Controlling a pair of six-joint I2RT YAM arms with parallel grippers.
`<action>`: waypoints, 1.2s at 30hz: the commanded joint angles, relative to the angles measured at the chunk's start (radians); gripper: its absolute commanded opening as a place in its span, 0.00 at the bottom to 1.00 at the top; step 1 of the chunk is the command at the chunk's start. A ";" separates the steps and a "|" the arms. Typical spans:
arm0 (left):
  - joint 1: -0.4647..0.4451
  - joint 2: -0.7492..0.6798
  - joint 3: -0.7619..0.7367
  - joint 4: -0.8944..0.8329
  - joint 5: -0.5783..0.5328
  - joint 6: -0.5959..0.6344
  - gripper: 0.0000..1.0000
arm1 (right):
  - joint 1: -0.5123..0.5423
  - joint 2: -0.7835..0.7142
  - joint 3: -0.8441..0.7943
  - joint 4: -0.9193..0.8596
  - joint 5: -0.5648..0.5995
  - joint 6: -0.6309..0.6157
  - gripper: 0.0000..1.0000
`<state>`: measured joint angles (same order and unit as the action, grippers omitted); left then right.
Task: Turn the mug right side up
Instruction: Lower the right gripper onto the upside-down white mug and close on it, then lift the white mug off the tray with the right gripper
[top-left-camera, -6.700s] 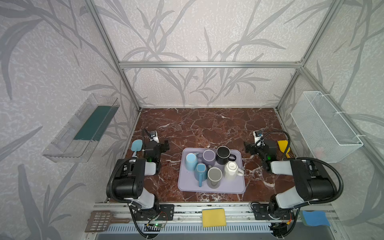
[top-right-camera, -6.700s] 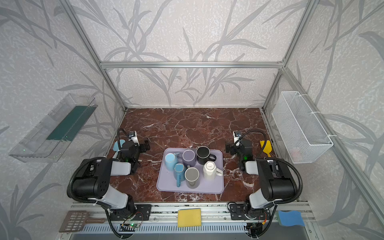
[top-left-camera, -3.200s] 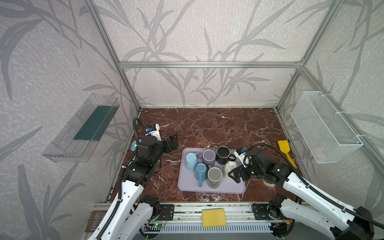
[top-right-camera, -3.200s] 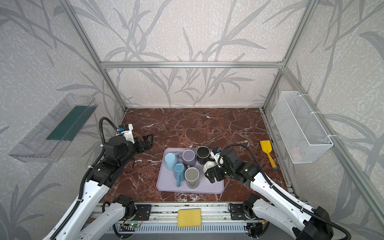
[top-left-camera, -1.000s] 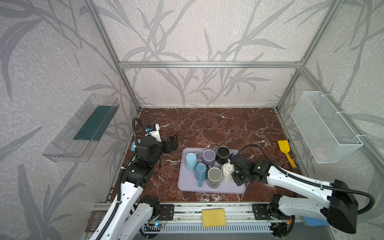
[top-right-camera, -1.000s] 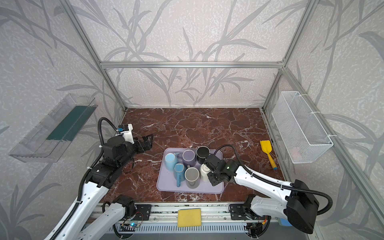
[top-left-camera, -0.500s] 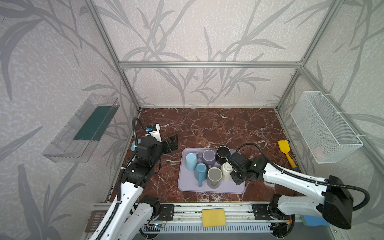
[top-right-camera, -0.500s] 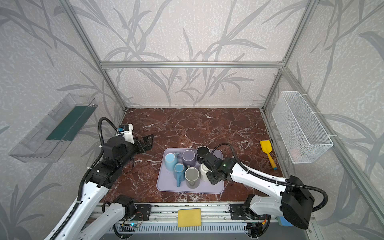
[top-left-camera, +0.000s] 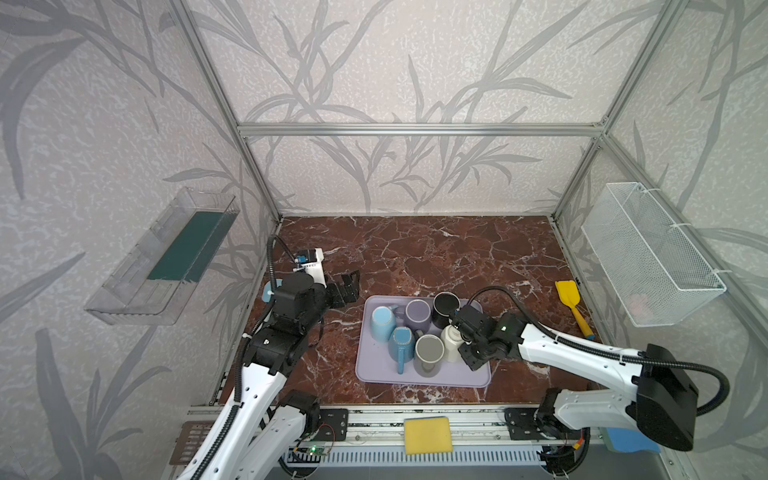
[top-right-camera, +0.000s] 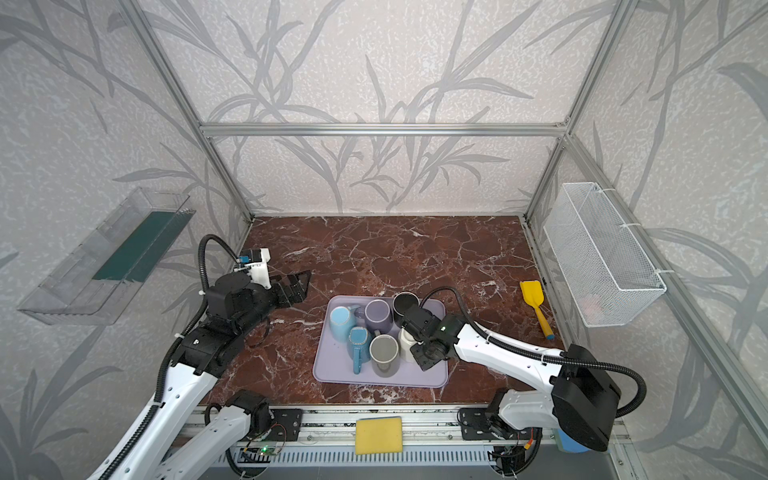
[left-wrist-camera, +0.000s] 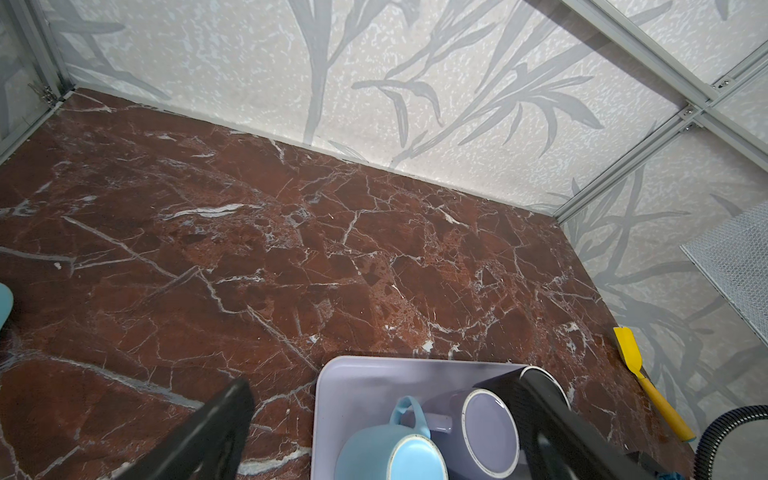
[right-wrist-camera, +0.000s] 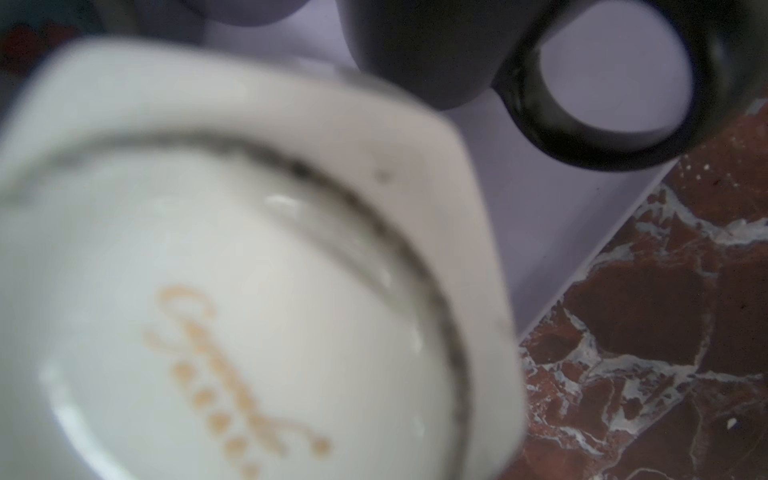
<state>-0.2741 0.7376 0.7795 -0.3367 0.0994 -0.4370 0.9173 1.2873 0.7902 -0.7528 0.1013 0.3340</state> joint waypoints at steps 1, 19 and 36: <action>-0.004 0.000 0.030 0.000 0.021 0.017 0.99 | 0.006 0.015 0.027 -0.007 0.015 -0.009 0.28; -0.007 -0.022 0.034 -0.027 -0.017 0.030 0.99 | 0.005 0.052 0.050 -0.021 0.030 -0.029 0.13; -0.008 -0.027 0.018 -0.001 -0.037 0.019 0.99 | 0.004 -0.173 0.048 -0.010 0.009 -0.041 0.08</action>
<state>-0.2760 0.7258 0.7853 -0.3443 0.0761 -0.4198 0.9176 1.1805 0.8074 -0.7872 0.0921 0.2943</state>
